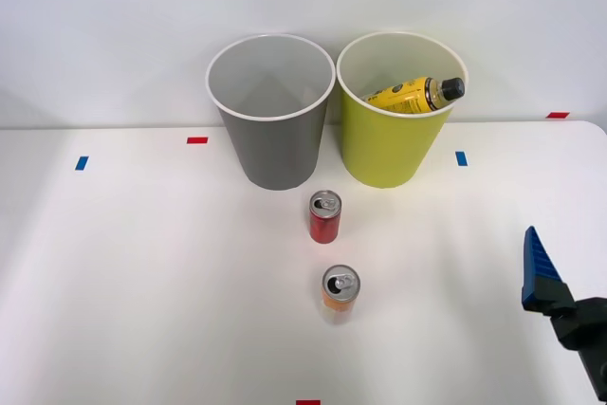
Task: Put cans in the gray bin, plastic bottles in the light green bin
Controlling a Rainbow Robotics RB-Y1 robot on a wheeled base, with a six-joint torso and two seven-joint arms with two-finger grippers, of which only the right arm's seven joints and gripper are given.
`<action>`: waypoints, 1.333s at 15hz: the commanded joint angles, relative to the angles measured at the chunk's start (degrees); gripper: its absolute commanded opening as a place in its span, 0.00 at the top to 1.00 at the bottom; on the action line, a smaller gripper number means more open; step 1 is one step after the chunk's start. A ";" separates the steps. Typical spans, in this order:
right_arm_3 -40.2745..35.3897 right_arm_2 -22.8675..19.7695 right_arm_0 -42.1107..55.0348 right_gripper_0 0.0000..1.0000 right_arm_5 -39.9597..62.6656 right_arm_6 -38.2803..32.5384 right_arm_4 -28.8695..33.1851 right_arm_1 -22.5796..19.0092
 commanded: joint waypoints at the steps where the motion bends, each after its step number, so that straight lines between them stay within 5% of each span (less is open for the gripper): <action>1: 8.47 5.64 0.66 0.00 -14.63 -7.00 6.93 -7.14; 4: 14.89 9.51 0.74 0.00 -24.92 -5.51 9.12 -12.33; 9: 27.63 13.64 -1.28 0.00 -39.51 -2.25 11.94 -13.82; 20: 35.45 19.53 2.59 0.00 -42.85 0.03 9.91 -15.40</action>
